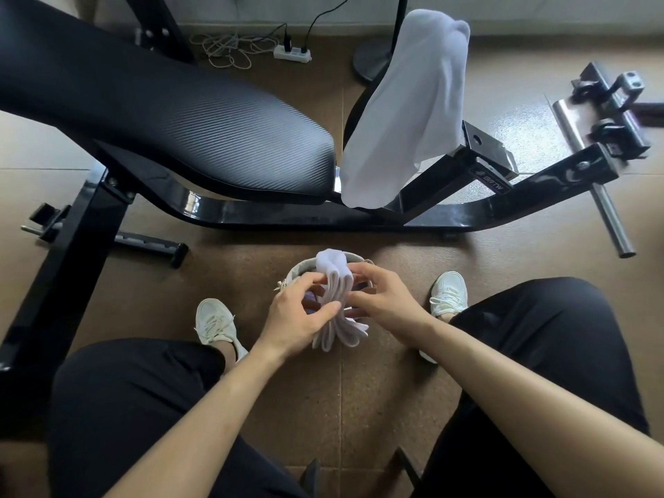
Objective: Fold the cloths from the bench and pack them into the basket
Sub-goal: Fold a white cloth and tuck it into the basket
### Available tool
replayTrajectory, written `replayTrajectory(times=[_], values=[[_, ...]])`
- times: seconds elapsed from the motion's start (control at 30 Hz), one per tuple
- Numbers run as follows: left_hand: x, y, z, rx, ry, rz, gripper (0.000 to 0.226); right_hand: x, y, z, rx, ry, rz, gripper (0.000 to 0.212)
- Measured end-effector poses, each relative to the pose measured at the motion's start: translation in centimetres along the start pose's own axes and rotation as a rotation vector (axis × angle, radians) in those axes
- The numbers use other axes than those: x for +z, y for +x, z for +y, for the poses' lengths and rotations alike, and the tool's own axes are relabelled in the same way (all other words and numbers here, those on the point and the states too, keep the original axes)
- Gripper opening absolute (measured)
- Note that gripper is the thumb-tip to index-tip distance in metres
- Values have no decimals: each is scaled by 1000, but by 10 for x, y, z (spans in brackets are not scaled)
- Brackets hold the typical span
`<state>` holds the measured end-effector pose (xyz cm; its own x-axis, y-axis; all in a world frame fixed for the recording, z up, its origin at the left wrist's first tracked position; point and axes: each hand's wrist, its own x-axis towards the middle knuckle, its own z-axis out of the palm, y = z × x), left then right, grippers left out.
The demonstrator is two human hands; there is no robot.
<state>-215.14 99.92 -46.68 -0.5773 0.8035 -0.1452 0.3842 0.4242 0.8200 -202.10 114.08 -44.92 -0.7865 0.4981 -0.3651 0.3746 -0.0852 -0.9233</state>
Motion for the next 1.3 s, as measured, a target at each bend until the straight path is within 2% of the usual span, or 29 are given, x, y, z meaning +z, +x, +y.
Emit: replayTrajectory(times=[0.13,0.23,0.3,0.4,0.47,0.57,0.67,0.8,0.93,1.07,1.17,1.3], values=[[-3,-3,8,-58,-60,86,60,2,-4,-3,32,109,-129,55],[-4,-3,7,-76,-58,168,50,1,-4,-4,4,62,-179,57],[-5,-1,5,-67,-74,191,38,-2,-3,-6,-27,-10,-135,53],[-12,3,6,-47,-151,163,27,-10,1,-5,-91,-173,94,41],[-17,5,4,-52,-298,125,20,-19,7,0,-51,-157,182,54],[-22,5,6,-140,-634,125,18,-28,10,3,-4,-109,61,86],[-29,8,8,-255,-847,169,20,-26,5,-3,-95,-76,-64,86],[-36,12,8,-361,-990,192,32,-22,-1,-13,-176,-55,-57,83],[-37,15,5,-406,-941,207,35,-21,-6,-18,-223,-53,-145,102],[-37,15,6,-399,-898,198,24,-21,-6,-17,-206,-163,-241,88],[-38,14,8,-342,-760,203,14,-25,-2,-14,-189,-179,-215,77],[-35,13,6,-210,-481,268,15,-25,2,-8,-181,-269,-103,80]])
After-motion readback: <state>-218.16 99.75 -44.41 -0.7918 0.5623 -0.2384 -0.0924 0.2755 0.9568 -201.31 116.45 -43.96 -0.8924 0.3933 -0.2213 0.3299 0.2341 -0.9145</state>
